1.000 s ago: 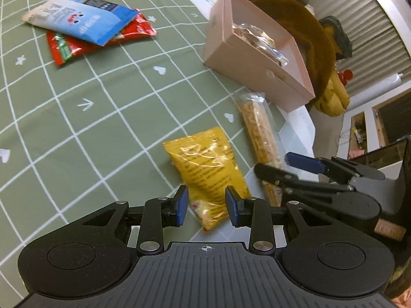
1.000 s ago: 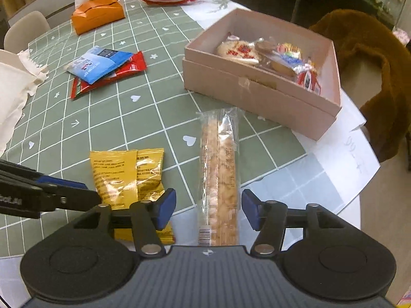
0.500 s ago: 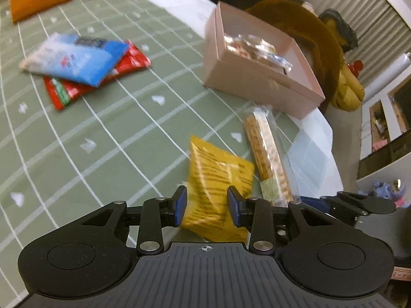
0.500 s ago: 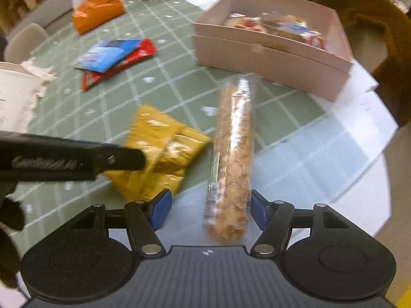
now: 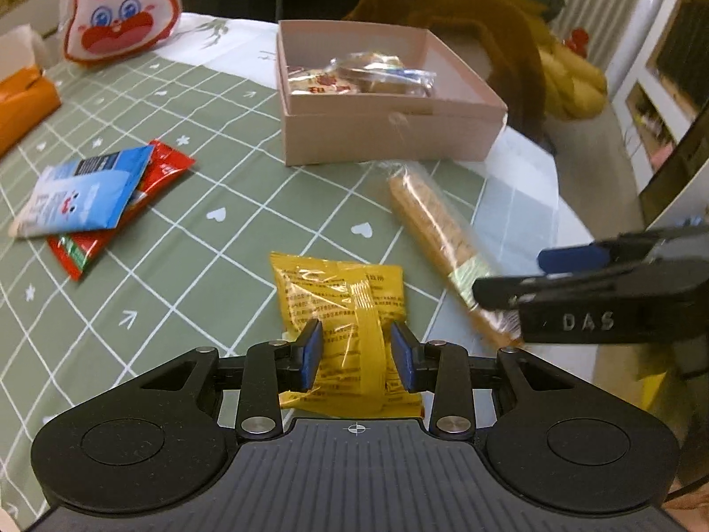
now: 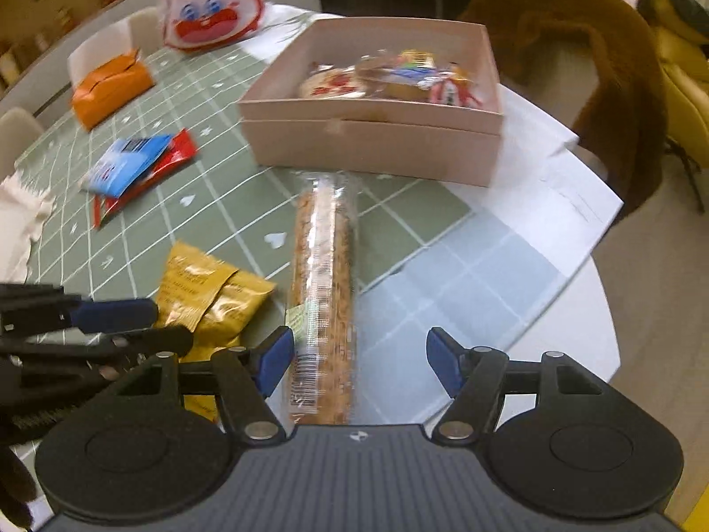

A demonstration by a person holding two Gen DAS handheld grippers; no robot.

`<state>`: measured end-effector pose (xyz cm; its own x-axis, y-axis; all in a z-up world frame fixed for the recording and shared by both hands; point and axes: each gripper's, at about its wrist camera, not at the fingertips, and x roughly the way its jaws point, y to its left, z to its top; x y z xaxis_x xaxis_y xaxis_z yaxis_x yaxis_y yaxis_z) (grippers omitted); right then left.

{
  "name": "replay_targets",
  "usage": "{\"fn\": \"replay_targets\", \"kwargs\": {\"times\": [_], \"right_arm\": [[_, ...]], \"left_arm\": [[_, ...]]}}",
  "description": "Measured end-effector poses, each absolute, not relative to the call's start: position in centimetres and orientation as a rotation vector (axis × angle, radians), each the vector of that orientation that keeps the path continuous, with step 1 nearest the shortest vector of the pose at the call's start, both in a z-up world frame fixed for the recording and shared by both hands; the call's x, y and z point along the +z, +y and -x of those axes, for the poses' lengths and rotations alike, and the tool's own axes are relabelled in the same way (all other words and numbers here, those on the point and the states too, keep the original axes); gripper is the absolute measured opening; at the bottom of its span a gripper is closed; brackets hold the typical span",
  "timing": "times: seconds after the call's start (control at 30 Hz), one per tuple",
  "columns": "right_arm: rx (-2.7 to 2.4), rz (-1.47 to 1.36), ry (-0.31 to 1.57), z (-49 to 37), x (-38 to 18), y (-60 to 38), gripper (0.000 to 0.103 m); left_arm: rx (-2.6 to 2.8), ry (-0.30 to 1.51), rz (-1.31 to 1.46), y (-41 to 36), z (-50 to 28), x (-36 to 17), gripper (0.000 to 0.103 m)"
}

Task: Organize snacks
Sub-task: 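Grasp the yellow snack packet with the left tool while the right tool holds the bread stick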

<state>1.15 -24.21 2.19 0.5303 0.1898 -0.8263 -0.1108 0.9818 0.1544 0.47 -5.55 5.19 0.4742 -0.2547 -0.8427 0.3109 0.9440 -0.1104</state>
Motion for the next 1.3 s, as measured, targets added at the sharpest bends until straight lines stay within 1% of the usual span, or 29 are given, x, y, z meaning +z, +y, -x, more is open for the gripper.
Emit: {"fn": "replay_targets", "kwargs": {"times": [0.1,0.17,0.23,0.27,0.33,0.53,0.67,0.77,0.83,1.03,1.3], "right_arm": [[0.174,-0.086,0.993,-1.0,2.0,-24.3,0.067],[0.174,-0.08,0.988,-0.9,2.0,-24.2,0.068],[0.17,-0.073,0.979,-0.8,1.9,-24.1,0.069],[0.168,-0.071,0.976,-0.7,1.9,-24.0,0.069],[0.168,-0.071,0.974,-0.7,1.9,-24.0,0.07],[0.17,-0.069,0.978,-0.9,1.7,-23.8,0.07],[0.169,-0.02,0.974,-1.1,1.8,-23.1,0.07],[0.176,0.034,0.978,-1.5,2.1,-22.5,0.07],[0.178,0.057,0.979,-2.0,2.4,-22.2,0.07],[0.23,-0.01,1.009,-4.0,2.3,-21.9,0.07],[0.255,0.09,1.042,-5.7,1.1,-19.7,0.07]], "left_arm": [[-0.324,1.005,-0.111,-5.9,-0.5,5.0,0.039],[-0.292,1.008,-0.116,-5.7,-0.8,4.7,0.049],[-0.268,1.044,-0.099,-5.2,-1.3,4.1,0.052],[-0.268,1.057,-0.087,-4.9,-1.5,3.8,0.055],[-0.276,1.06,-0.048,-4.4,-1.6,3.6,0.056],[-0.31,1.053,0.057,-2.9,-1.8,3.3,0.055],[-0.297,1.047,0.034,-2.5,-1.3,3.7,0.05],[-0.286,1.051,0.031,-1.8,-0.9,4.1,0.049],[-0.285,1.056,0.051,-1.2,-0.8,4.0,0.049],[-0.285,1.059,0.079,-1.0,-1.4,3.8,0.05],[-0.296,1.074,0.078,-1.4,-2.0,3.5,0.052]]}}
